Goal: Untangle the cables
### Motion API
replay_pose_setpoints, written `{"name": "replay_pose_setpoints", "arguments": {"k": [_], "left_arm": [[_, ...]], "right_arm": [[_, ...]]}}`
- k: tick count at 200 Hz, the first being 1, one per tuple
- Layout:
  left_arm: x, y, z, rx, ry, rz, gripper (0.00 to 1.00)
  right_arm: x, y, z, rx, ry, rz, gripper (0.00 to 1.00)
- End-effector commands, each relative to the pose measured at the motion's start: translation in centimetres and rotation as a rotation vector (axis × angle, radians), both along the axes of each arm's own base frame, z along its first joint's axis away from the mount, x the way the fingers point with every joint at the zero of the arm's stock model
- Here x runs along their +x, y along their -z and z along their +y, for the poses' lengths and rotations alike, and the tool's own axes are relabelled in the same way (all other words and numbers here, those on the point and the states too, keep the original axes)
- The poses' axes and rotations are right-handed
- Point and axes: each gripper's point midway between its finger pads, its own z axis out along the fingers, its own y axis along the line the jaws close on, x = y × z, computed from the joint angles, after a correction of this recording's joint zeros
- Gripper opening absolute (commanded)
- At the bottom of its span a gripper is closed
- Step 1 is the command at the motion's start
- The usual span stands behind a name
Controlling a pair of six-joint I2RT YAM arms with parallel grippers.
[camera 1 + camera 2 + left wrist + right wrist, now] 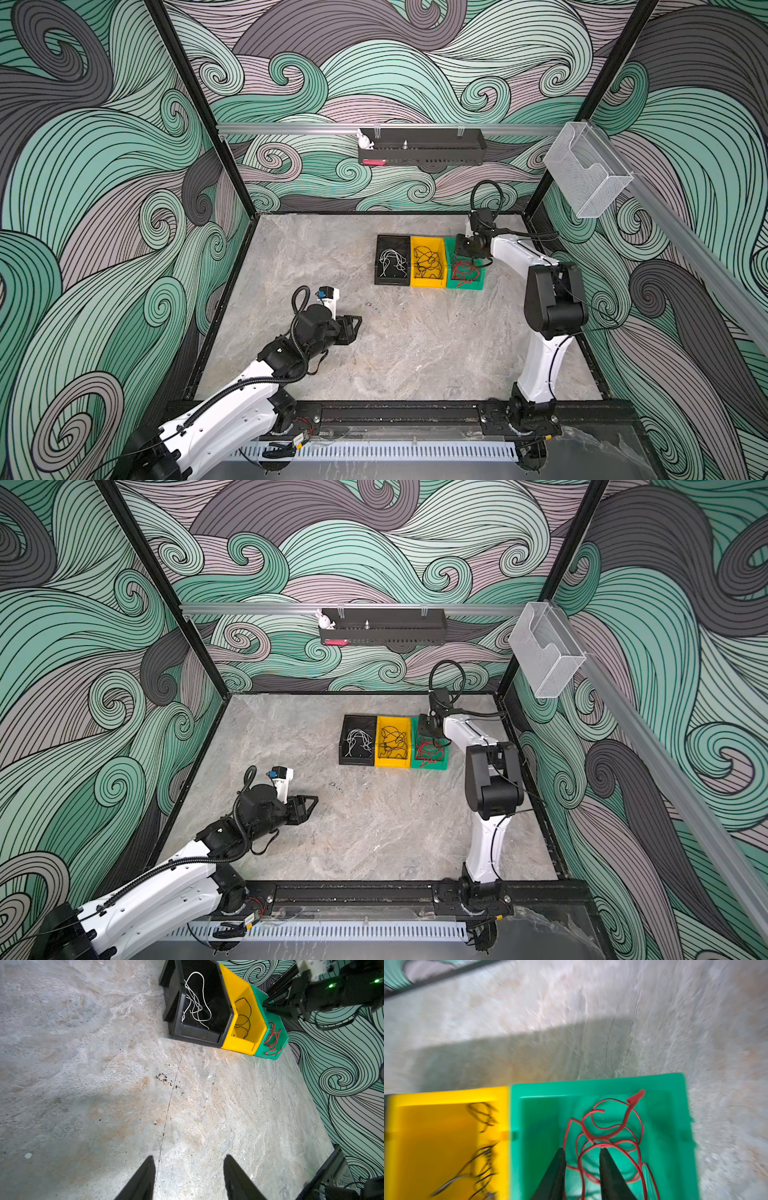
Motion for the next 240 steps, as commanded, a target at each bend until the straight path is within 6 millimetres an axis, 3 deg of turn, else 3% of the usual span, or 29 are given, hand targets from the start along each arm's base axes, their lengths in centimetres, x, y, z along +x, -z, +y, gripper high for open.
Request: {"name": "replay_pose_setpoints", "arguments": {"k": [1, 55, 97, 158, 183, 240], "left_arm": [[0.2, -0.9, 0.1, -0.013, -0.008, -0.016, 0.55], [0.3, -1.0, 0.1, -0.014, -0.008, -0.018, 0.55], [0.4, -1.0, -0.1, -0.018, -0.002, -0.014, 0.55], [0.2, -1.2, 0.0, -0.025, -0.007, -0.018, 0.55], [0.2, -1.0, 0.1, -0.024, -0.013, -0.017, 0.55], [0.3, -0.8, 0.3, -0.014, -0.018, -0.015, 0.55]], "right_arm": [[-0.7, -3.1, 0.0, 0.012, -0.021, -0.04, 0.31], [-6.3, -4.1, 0.1, 0.04, -0.016, -0.034, 0.39], [-10.8, -1.4, 1.5, 0.039, -0.038, 0.015, 0.41], [-11.2, 2.2, 2.2, 0.045, -0.032, 0.093, 0.39], [-11.2, 3.3, 2.4, 0.044, -0.028, 0.121, 0.32], [-9.4, 3.6, 2.7, 0.049, -0.022, 0.102, 0.14]]}}
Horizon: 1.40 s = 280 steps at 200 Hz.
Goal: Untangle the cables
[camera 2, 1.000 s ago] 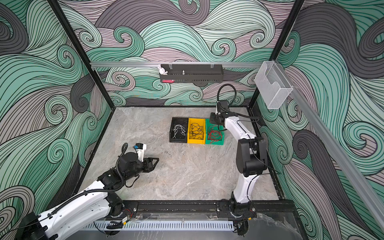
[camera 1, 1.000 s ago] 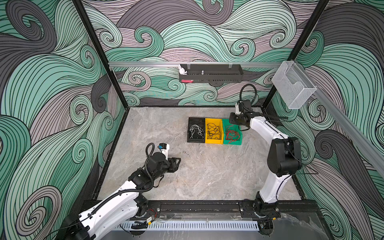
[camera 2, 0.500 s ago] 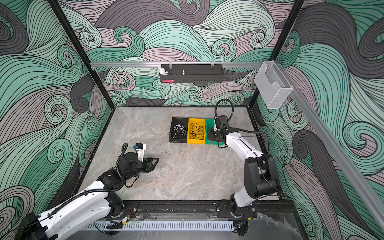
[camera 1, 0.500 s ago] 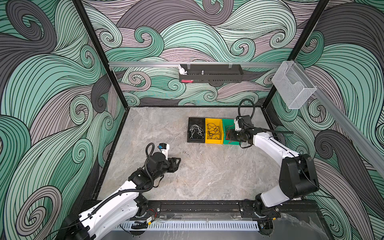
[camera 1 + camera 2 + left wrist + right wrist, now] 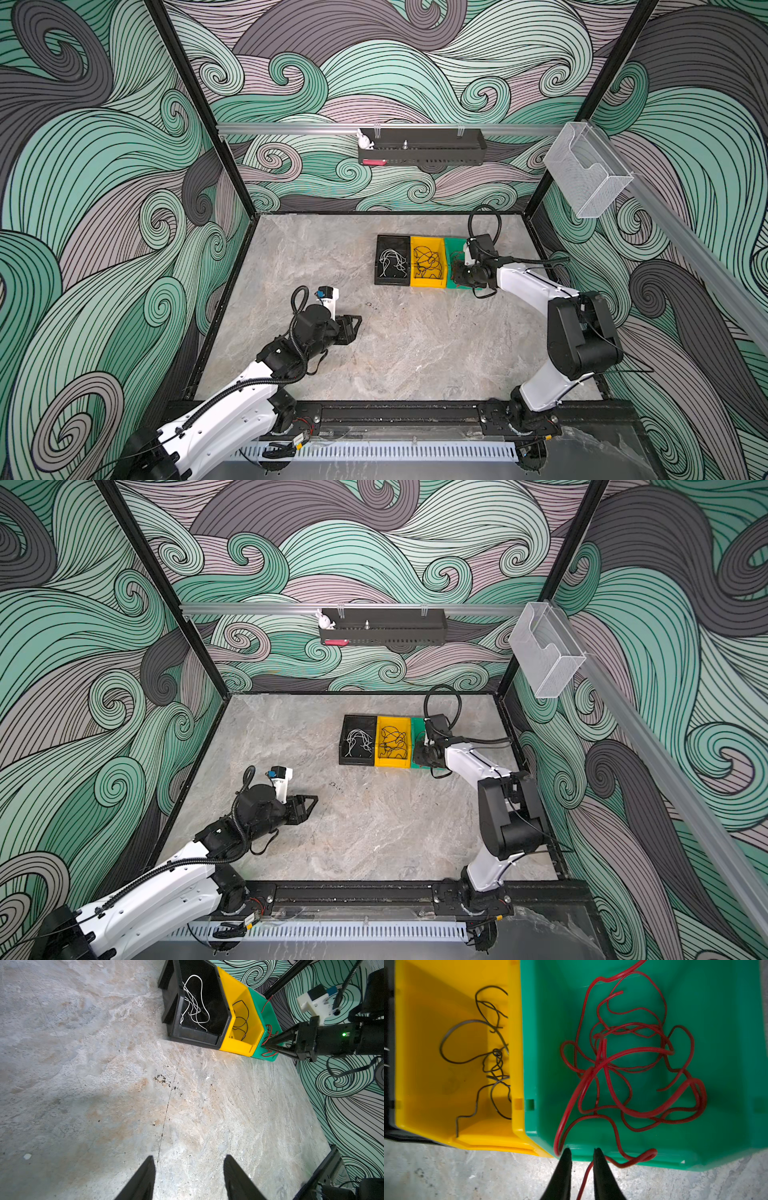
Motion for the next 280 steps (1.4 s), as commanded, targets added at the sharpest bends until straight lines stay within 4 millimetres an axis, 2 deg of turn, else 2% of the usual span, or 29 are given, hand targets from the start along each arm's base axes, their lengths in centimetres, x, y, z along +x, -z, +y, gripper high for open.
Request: {"name": "replay_pose_setpoints", "arguments": {"k": [1, 48, 98, 157, 189, 209, 224, 256, 280], "left_arm": [[0.3, -0.6, 0.3, -0.004, -0.018, -0.012, 0.55], [0.3, -0.5, 0.4, -0.002, -0.023, -0.01, 0.55], [0.3, -0.2, 0.5, 0.0, -0.026, -0.004, 0.55], [0.3, 0.0, 0.6, 0.004, -0.031, -0.002, 0.55], [0.4, -0.2, 0.7, 0.002, -0.034, -0.003, 0.55], [0.4, -0.3, 0.7, 0.002, -0.034, -0.006, 0.55], [0.4, -0.5, 0.7, -0.004, -0.035, -0.01, 0.55], [0.5, -1.0, 0.7, -0.008, -0.034, -0.019, 0.55], [0.6, -1.6, 0.6, -0.013, -0.034, -0.027, 0.55]], "right_arm": [[1.4, -0.9, 0.3, 0.001, 0.007, -0.035, 0.14], [3.3, -1.5, 0.5, -0.011, -0.004, -0.062, 0.06], [5.8, -1.3, 0.4, -0.009, -0.019, -0.069, 0.04], [7.9, 1.5, -0.1, -0.016, -0.017, -0.033, 0.03], [7.7, 3.4, -0.5, -0.023, -0.002, 0.013, 0.02], [7.2, 3.9, -0.9, -0.028, 0.005, 0.035, 0.04], [6.9, 3.2, -1.1, -0.022, 0.008, 0.026, 0.08], [6.7, -0.6, -1.3, -0.008, 0.006, -0.046, 0.19], [5.7, -2.7, -1.6, 0.0, 0.003, -0.053, 0.28]]}}
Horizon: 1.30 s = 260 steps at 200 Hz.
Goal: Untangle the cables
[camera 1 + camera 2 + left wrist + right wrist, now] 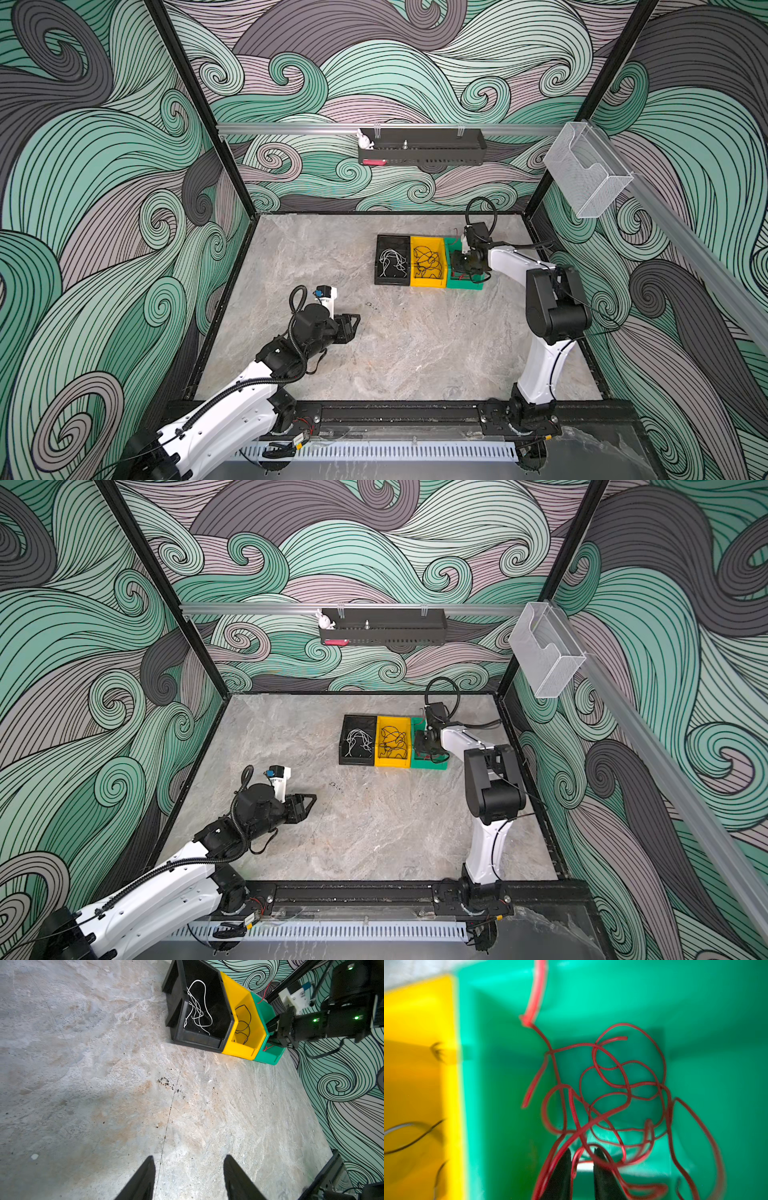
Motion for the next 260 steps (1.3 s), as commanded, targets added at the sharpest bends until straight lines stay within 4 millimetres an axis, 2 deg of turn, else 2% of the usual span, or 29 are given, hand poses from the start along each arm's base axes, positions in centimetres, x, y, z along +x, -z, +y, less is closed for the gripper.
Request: {"name": "replay_pose_setpoints", "arguments": {"k": [1, 34, 60, 74, 85, 107, 132, 143, 172, 191, 219, 260], "left_arm": [[0.4, -1.5, 0.2, -0.011, -0.019, -0.023, 0.55], [0.4, -2.3, 0.5, -0.004, -0.027, -0.037, 0.55], [1.0, -3.3, 1.2, 0.018, -0.071, -0.048, 0.55], [1.7, -3.6, 2.0, 0.04, -0.117, -0.04, 0.55], [2.4, -3.8, 2.6, 0.056, -0.154, -0.028, 0.55], [3.9, -3.6, 4.1, 0.081, -0.236, 0.02, 0.56], [5.9, -4.0, 6.6, 0.126, -0.335, 0.026, 0.57], [6.7, -4.3, 8.1, 0.177, -0.388, 0.003, 0.62], [8.0, -4.9, 12.5, 0.319, -0.536, -0.049, 0.72], [8.5, -5.1, 14.4, 0.359, -0.592, -0.084, 0.81], [8.7, -4.2, 18.0, 0.426, -0.687, -0.091, 0.82], [9.5, -1.9, 20.8, 0.502, -0.731, -0.11, 0.83]], "right_arm": [[-0.5, -3.6, -0.3, 0.013, -0.007, -0.053, 0.29], [-1.4, -6.2, -1.0, 0.019, 0.007, -0.097, 0.31], [-2.3, -8.2, -2.2, 0.022, 0.037, -0.141, 0.4], [-3.0, -9.1, -2.9, 0.014, 0.059, -0.174, 0.41], [-3.6, -9.6, -3.4, 0.011, 0.079, -0.21, 0.46], [-5.2, -10.4, -4.5, -0.011, 0.118, -0.287, 0.63], [-7.4, -10.2, -6.2, -0.065, 0.166, -0.345, 0.73], [-8.3, -10.2, -7.2, -0.101, 0.199, -0.369, 0.77], [-10.6, -10.0, -9.8, -0.19, 0.302, -0.441, 0.99], [-11.5, -10.2, -10.7, -0.209, 0.34, -0.501, 0.99], [-12.1, -9.7, -11.4, -0.205, 0.38, -0.527, 1.0], [-12.1, -8.2, -12.5, -0.204, 0.388, -0.514, 1.0]]}}
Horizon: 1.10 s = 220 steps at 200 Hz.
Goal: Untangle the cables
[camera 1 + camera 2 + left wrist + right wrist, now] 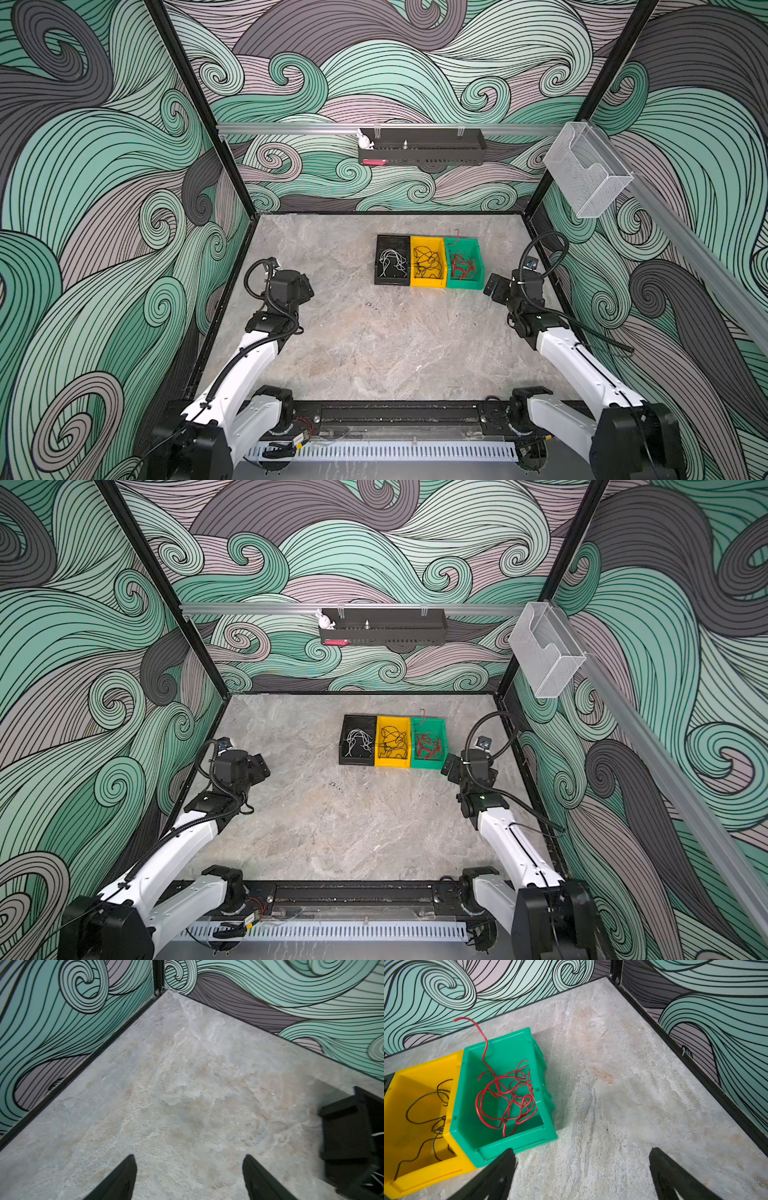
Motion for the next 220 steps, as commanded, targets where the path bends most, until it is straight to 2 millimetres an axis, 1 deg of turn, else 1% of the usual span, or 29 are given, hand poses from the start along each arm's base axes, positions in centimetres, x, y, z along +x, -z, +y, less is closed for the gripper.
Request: {"name": "replay_pose_setpoints", "arguments": {"k": [1, 11, 16, 31, 38, 51, 62, 75, 98, 116, 126, 139, 143, 145, 151, 163, 171, 176, 183, 193, 203, 207, 209, 218, 220], "left_arm": [[1.0, 0.2, 1.8, 0.081, -0.027, -0.026, 0.83], [1.4, 0.7, 2.4, 0.077, -0.041, -0.024, 0.83], [1.7, 0.5, 2.6, 0.072, -0.039, -0.019, 0.83], [3.2, 0.2, 2.3, 0.117, 0.024, -0.008, 0.83], [3.9, 0.5, 2.3, 0.144, 0.044, -0.007, 0.83], [4.5, 1.5, 2.6, 0.171, 0.049, 0.0, 0.83], [4.6, 2.9, 3.0, 0.168, 0.046, 0.013, 0.83], [4.6, 3.8, 3.1, 0.172, 0.045, -0.007, 0.82], [5.5, 3.2, 2.9, 0.184, 0.075, -0.072, 0.82], [6.1, 3.0, 2.0, 0.219, 0.159, -0.098, 0.81], [6.3, 2.9, 1.6, 0.24, 0.192, -0.144, 0.81], [6.4, 4.0, 1.4, 0.236, 0.208, -0.148, 0.81], [6.4, 4.0, 1.4, 0.238, 0.21, -0.165, 0.81], [6.4, 4.7, 1.3, 0.236, 0.212, -0.151, 0.81], [6.4, 5.5, 1.4, 0.24, 0.213, -0.146, 0.8], [7.0, 5.7, 1.5, 0.258, 0.213, -0.158, 0.8], [7.7, 5.7, 1.8, 0.256, 0.194, -0.13, 0.81], [7.9, 6.1, 1.9, 0.246, 0.19, -0.086, 0.81], [7.9, 6.5, 1.9, 0.204, 0.2, -0.042, 0.82], [8.1, 6.5, 2.1, 0.198, 0.211, -0.066, 0.83], [8.1, 6.4, 2.1, 0.191, 0.206, -0.059, 0.84], [8.0, 6.5, 2.1, 0.183, 0.206, -0.049, 0.85], [8.0, 6.5, 2.1, 0.181, 0.207, -0.046, 0.85], [8.1, 6.5, 2.2, 0.189, 0.206, -0.058, 0.92], [8.1, 6.5, 2.2, 0.19, 0.206, -0.057, 0.92]], "right_arm": [[0.6, -0.3, -1.0, -0.007, 0.032, -0.047, 1.0], [0.7, -0.3, -1.3, -0.025, 0.031, -0.059, 1.0], [0.7, -0.4, -1.5, -0.035, 0.031, -0.07, 1.0], [0.9, -0.3, -1.8, -0.074, 0.024, -0.093, 1.0], [0.9, -0.1, -1.9, -0.089, 0.026, -0.103, 1.0], [1.0, 0.2, -2.1, -0.105, 0.029, -0.115, 1.0], [1.0, 0.5, -2.1, -0.112, 0.021, -0.113, 1.0], [1.0, 0.7, -2.1, -0.118, 0.017, -0.122, 1.0], [1.4, 0.8, -2.1, -0.118, 0.014, -0.134, 1.0], [1.7, 1.2, -1.9, -0.121, 0.0, -0.15, 0.99], [1.9, 1.6, -1.8, -0.127, -0.011, -0.162, 1.0], [2.4, 1.8, -1.5, -0.141, -0.03, -0.202, 1.0], [2.5, 1.8, -1.6, -0.143, -0.031, -0.217, 0.99], [2.6, 1.6, -1.4, -0.144, -0.038, -0.225, 1.0], [2.7, 1.5, -1.0, -0.149, -0.067, -0.238, 1.0], [3.0, 1.2, -0.5, -0.172, -0.109, -0.265, 1.0], [3.3, 1.1, -0.4, -0.185, -0.116, -0.268, 1.0], [3.6, 1.0, -0.3, -0.192, -0.127, -0.266, 0.99], [3.9, 1.3, -0.2, -0.203, -0.141, -0.26, 1.0], [4.5, 1.9, -0.1, -0.215, -0.149, -0.259, 1.0], [5.0, 3.0, -0.1, -0.219, -0.148, -0.257, 1.0], [5.2, 3.9, -0.1, -0.219, -0.153, -0.239, 1.0], [5.4, 4.1, -0.1, -0.222, -0.155, -0.243, 1.0], [6.5, 3.5, 0.5, -0.232, -0.179, -0.274, 1.0], [6.5, 3.9, 0.6, -0.229, -0.186, -0.243, 1.0]]}}
